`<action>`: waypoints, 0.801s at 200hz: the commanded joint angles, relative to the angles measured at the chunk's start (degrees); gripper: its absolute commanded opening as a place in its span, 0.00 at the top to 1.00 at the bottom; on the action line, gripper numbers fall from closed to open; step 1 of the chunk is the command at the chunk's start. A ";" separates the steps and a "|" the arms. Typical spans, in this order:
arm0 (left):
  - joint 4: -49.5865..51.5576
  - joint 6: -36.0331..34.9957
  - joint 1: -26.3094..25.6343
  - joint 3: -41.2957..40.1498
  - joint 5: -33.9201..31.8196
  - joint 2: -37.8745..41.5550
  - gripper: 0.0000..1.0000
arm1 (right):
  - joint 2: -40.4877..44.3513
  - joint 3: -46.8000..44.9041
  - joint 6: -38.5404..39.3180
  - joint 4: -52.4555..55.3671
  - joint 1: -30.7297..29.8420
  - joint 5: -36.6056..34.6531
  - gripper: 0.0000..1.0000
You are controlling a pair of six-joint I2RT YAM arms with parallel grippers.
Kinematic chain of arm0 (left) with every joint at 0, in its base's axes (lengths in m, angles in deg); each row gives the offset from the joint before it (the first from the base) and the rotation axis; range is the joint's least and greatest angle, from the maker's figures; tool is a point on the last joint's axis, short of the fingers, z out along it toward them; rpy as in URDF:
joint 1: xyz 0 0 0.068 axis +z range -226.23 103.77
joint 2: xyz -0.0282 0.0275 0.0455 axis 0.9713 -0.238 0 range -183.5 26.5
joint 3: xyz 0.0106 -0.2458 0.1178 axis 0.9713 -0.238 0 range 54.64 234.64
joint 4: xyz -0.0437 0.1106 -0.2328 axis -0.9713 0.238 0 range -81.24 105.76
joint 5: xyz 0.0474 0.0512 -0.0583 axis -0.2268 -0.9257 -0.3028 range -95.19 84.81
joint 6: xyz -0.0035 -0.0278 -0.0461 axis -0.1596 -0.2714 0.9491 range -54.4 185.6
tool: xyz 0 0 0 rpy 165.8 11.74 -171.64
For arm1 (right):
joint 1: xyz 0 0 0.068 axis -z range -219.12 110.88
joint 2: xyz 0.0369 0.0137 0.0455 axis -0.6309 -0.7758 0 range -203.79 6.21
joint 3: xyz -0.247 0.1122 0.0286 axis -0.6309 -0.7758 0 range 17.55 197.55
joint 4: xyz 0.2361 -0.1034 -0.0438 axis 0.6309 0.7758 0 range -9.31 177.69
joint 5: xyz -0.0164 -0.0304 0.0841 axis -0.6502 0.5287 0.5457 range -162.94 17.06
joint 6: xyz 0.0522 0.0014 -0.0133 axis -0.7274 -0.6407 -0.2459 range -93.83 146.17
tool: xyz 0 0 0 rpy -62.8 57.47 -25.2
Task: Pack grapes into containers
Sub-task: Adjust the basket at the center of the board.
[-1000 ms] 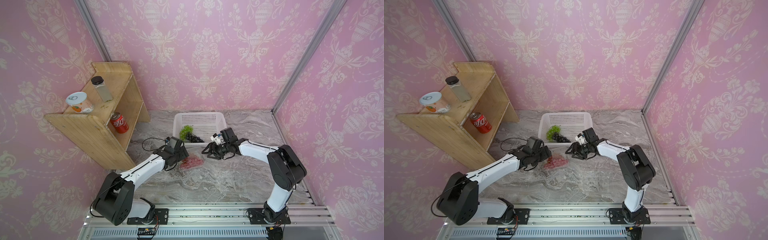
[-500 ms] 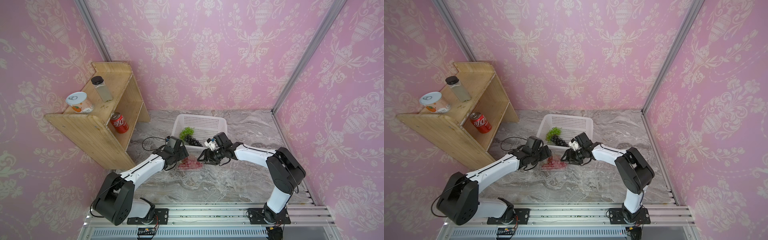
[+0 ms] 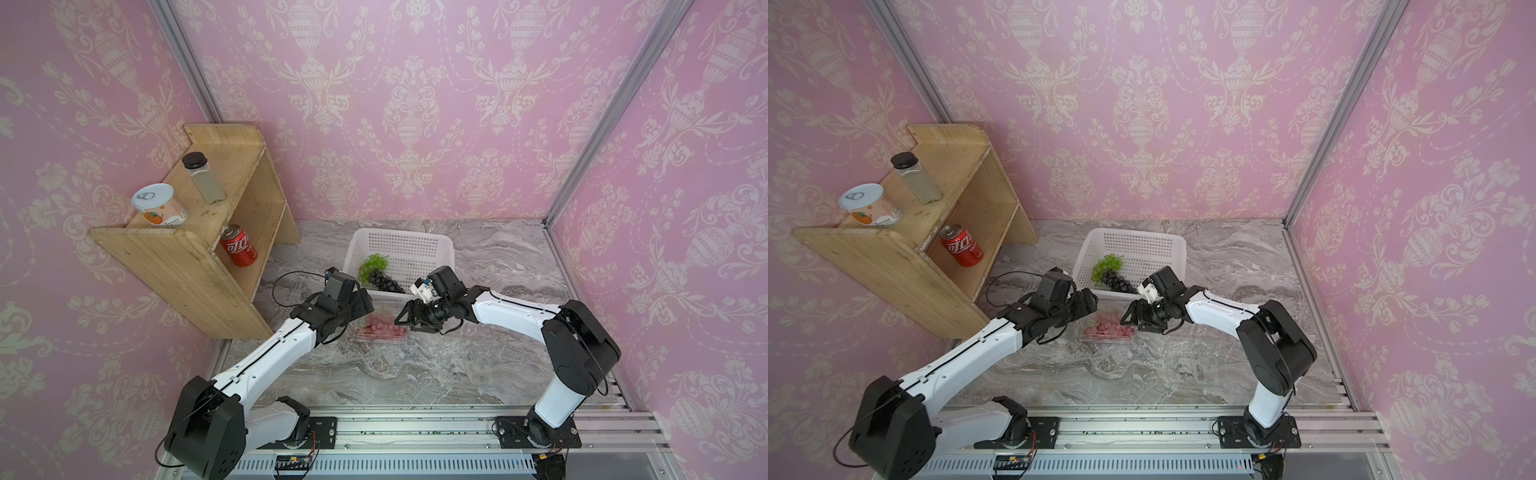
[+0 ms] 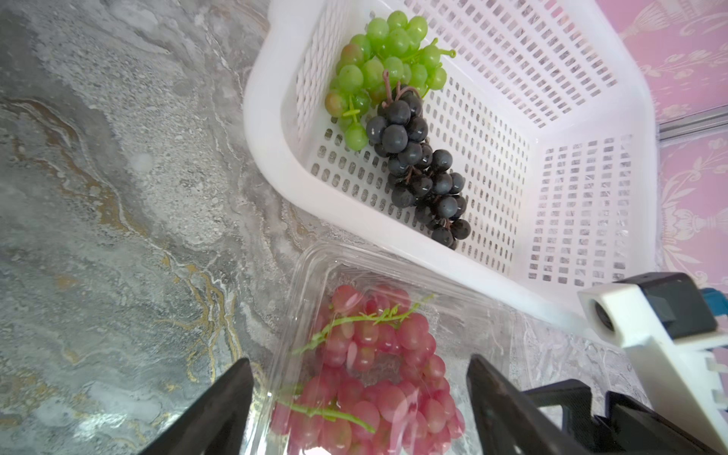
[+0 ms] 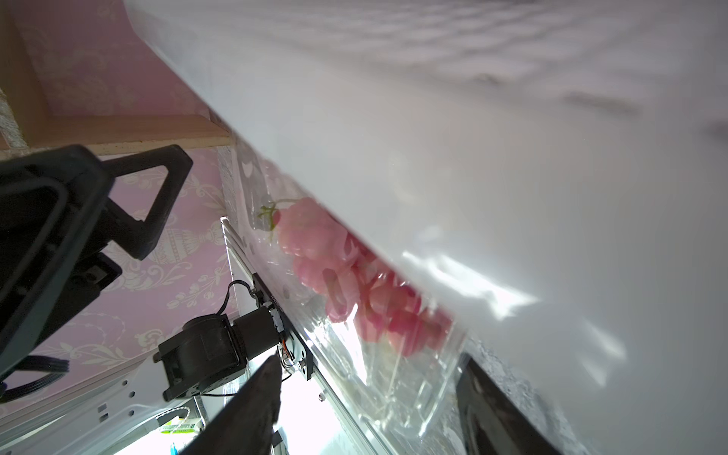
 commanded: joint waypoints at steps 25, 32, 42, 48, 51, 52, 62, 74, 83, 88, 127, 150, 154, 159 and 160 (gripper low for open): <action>3.88 3.70 0.14 -9.59 0.66 7.14 0.16 | 2.95 1.13 1.48 5.17 2.33 -0.37 0.23; 3.66 4.79 0.13 -11.00 0.98 8.12 0.17 | 3.17 1.03 1.72 5.52 2.94 -0.53 0.23; 3.82 6.10 0.07 -12.87 1.22 10.02 0.18 | 2.90 1.16 2.11 5.69 3.80 -0.17 0.24; 3.82 6.84 0.05 -13.89 1.26 11.30 0.18 | 2.53 1.43 2.48 5.79 4.33 0.06 0.24; 3.81 7.04 0.05 -14.29 1.26 11.91 0.18 | 2.32 1.56 2.57 5.80 4.63 0.04 0.25; 3.86 7.03 0.09 -14.42 1.26 12.13 0.18 | 2.22 1.60 2.64 5.80 4.74 0.04 0.25; 4.30 7.33 0.09 -15.42 1.14 13.94 0.19 | 1.11 2.28 3.03 5.37 5.64 -0.04 0.25; 5.34 7.39 0.05 -15.77 1.45 15.35 0.20 | -0.70 3.50 3.20 4.81 6.74 0.51 0.26; 6.06 7.29 0.05 -15.87 1.96 15.80 0.20 | -2.07 4.55 3.18 3.98 7.45 0.88 0.26; 5.93 7.49 0.05 -16.04 2.46 15.98 0.20 | -2.86 5.25 3.03 3.51 7.77 0.90 0.26; 3.28 9.85 0.05 -19.04 5.42 16.53 0.22 | -7.71 13.03 2.81 2.54 8.67 1.85 0.26; 1.61 11.40 0.06 -20.64 6.44 17.05 0.25 | -9.09 15.78 2.94 2.99 9.12 2.08 0.26; 1.40 11.71 0.08 -21.00 6.44 17.18 0.26 | -9.27 16.16 3.03 3.16 9.16 2.22 0.26; 1.05 11.92 0.05 -21.42 6.65 17.27 0.27 | -9.53 16.64 3.05 3.48 9.24 2.32 0.26; 0.99 11.98 0.05 -21.46 6.68 17.27 0.27 | -9.55 16.74 3.05 3.54 9.24 2.32 0.26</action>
